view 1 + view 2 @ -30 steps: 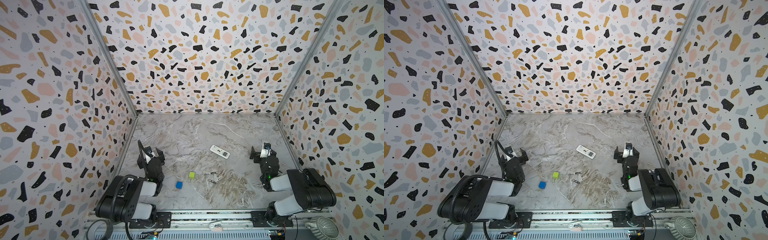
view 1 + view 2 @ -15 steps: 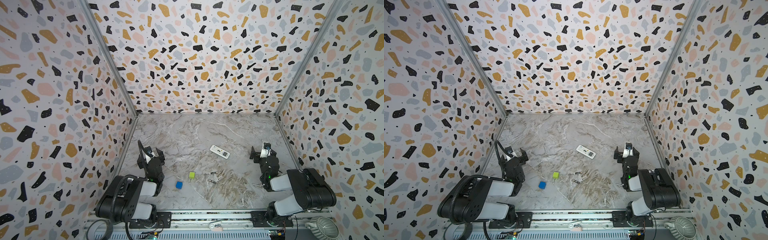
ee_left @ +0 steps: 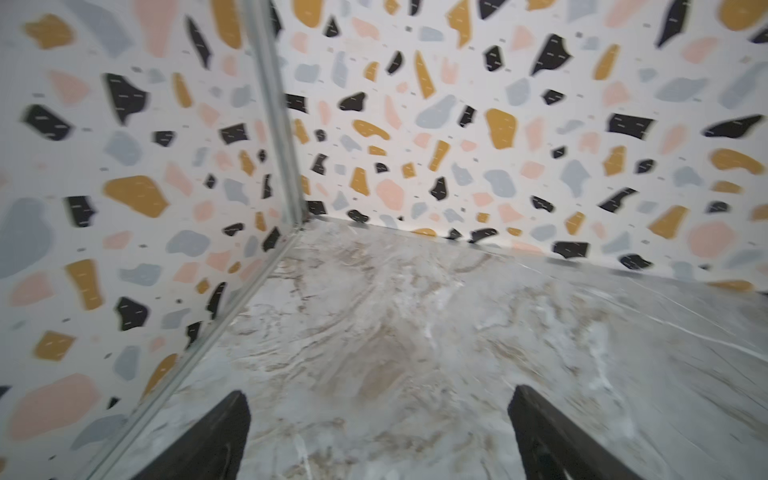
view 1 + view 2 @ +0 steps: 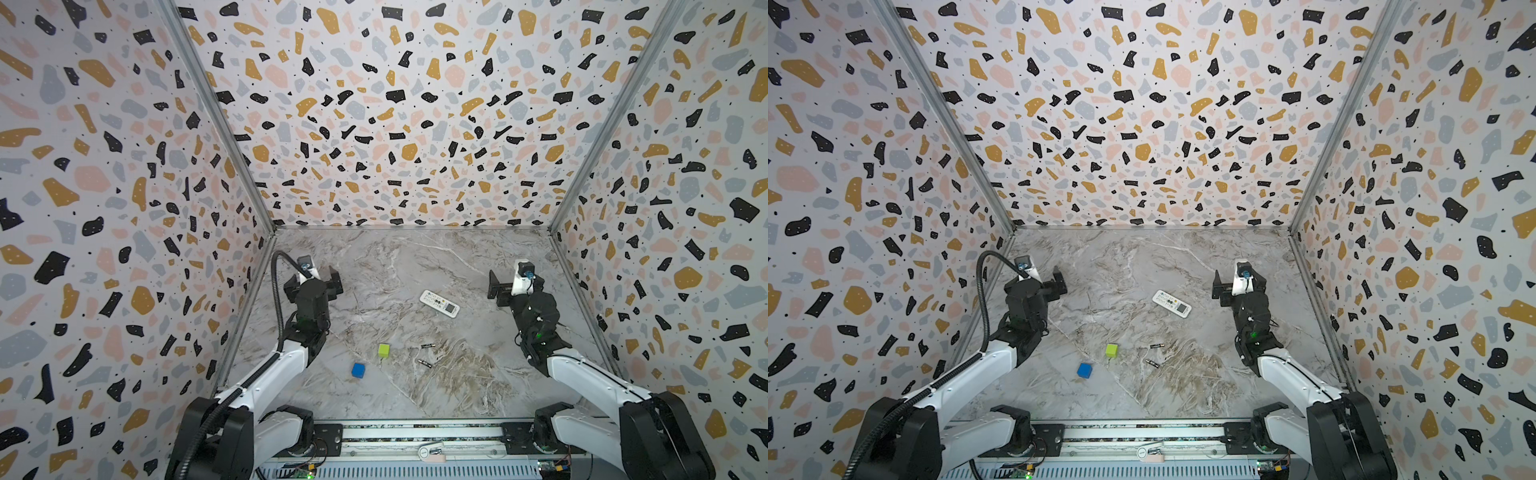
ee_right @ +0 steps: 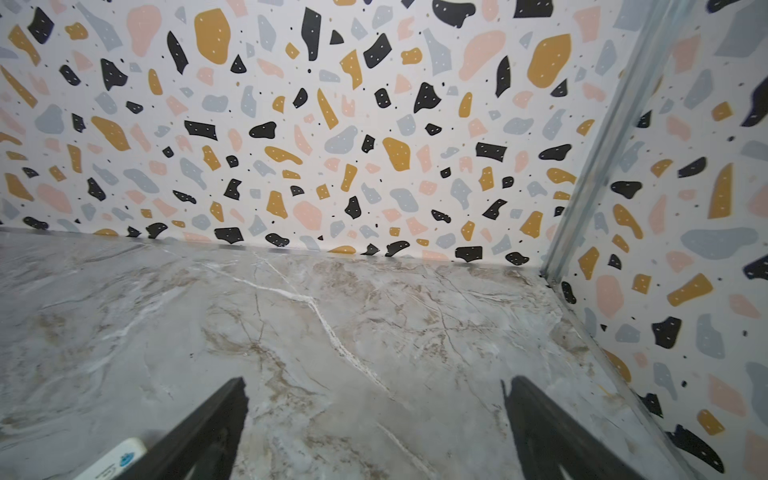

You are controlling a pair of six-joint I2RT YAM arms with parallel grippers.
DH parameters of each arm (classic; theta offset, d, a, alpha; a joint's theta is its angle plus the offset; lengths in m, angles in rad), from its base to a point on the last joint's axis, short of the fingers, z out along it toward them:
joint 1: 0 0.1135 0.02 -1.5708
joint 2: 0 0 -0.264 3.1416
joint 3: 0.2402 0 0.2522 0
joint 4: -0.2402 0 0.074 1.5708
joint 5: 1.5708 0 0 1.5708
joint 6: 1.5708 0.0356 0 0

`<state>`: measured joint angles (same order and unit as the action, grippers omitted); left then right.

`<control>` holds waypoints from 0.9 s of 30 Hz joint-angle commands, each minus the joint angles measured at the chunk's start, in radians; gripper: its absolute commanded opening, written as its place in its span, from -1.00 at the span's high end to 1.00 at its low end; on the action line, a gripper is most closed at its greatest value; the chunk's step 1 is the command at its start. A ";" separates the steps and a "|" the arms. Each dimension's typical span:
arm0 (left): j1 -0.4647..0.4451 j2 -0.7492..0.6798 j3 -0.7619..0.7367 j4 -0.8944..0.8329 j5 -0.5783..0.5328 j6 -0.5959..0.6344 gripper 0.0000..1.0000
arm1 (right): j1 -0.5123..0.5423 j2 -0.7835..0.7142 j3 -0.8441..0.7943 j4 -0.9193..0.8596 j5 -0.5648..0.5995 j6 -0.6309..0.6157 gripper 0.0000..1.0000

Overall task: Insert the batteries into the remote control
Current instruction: 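Reach both grippers toward the white remote lying on the table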

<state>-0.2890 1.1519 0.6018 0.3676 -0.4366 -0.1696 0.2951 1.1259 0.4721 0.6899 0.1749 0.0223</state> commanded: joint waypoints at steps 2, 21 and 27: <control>-0.088 0.068 0.091 -0.306 0.329 -0.061 -0.99 | 0.007 0.089 0.140 -0.271 -0.250 -0.007 -0.98; -0.395 0.507 0.532 -0.381 0.614 0.017 -0.99 | -0.088 0.223 0.070 -0.136 -0.680 0.286 -0.98; -0.388 0.717 0.711 -0.355 0.660 -0.100 -1.00 | -0.081 0.173 -0.028 -0.096 -0.747 0.372 -0.98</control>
<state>-0.6838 1.8008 1.2583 0.0097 0.1745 -0.2077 0.2020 1.3453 0.4782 0.5312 -0.4919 0.3138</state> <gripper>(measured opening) 0.996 0.990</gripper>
